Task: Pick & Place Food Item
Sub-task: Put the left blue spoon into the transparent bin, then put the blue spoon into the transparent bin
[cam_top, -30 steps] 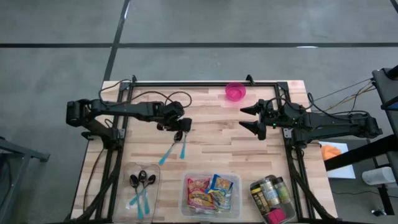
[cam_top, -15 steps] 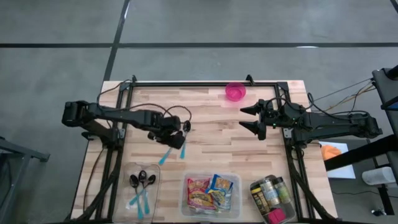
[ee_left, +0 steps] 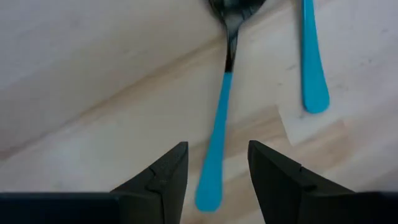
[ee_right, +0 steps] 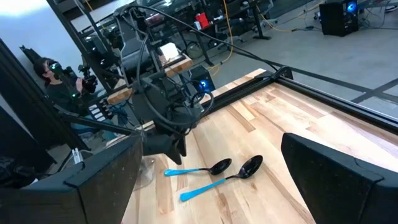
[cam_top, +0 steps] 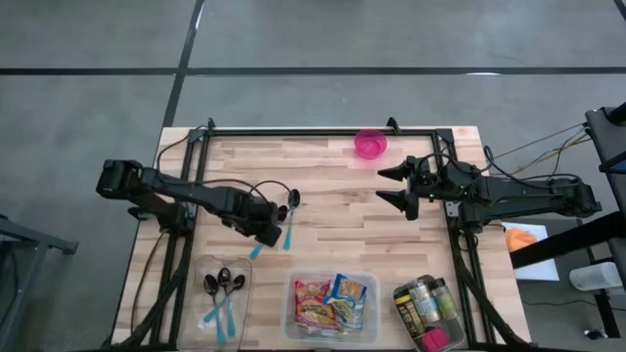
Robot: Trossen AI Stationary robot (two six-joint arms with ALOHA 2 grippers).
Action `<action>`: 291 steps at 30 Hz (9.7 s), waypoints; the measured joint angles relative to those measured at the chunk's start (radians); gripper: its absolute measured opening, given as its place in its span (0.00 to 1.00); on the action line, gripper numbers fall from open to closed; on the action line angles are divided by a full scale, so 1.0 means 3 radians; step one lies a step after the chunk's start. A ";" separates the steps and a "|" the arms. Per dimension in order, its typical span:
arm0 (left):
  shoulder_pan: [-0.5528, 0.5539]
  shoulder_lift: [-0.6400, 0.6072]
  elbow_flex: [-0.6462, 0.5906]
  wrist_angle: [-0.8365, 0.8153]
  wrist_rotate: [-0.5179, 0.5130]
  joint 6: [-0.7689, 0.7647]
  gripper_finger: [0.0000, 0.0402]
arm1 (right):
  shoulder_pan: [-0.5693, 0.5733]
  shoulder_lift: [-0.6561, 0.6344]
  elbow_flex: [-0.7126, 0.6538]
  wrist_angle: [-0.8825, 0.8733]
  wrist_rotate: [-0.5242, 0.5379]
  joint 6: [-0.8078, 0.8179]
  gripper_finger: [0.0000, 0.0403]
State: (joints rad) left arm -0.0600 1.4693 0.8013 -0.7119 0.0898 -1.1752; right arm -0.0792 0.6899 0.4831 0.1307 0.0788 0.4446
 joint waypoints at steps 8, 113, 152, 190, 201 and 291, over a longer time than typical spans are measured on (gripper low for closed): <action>-0.0031 0.0001 -0.0088 0.0245 -0.0477 0.0414 0.42 | -0.0001 0.0000 0.0000 0.0000 0.0000 0.0001 0.95; -0.2917 -0.1378 0.0366 -0.0855 -0.0681 -0.4741 0.01 | 0.0000 0.0001 0.0000 0.0001 0.0000 0.0001 0.95; -0.3134 0.0172 0.0364 -0.0473 -0.0827 -0.4361 0.12 | -0.0001 0.0000 0.0001 0.0001 0.0000 0.0001 0.95; -0.2823 -0.1548 0.0389 -0.0719 -0.1984 -0.3378 0.41 | -0.0001 0.0001 0.0001 0.0001 0.0000 0.0001 0.95; -0.1223 -0.1661 0.0385 -0.0489 -0.2050 -0.1359 0.41 | -0.0001 0.0000 0.0000 0.0001 0.0000 0.0001 0.95; 0.0685 0.0745 0.0417 -0.0265 -0.0273 -0.0083 0.41 | 0.0000 0.0001 0.0001 0.0001 0.0000 0.0001 0.95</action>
State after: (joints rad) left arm 0.1455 1.6928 0.9264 -0.7913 0.0078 -1.2000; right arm -0.0792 0.6901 0.4834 0.1310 0.0788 0.4449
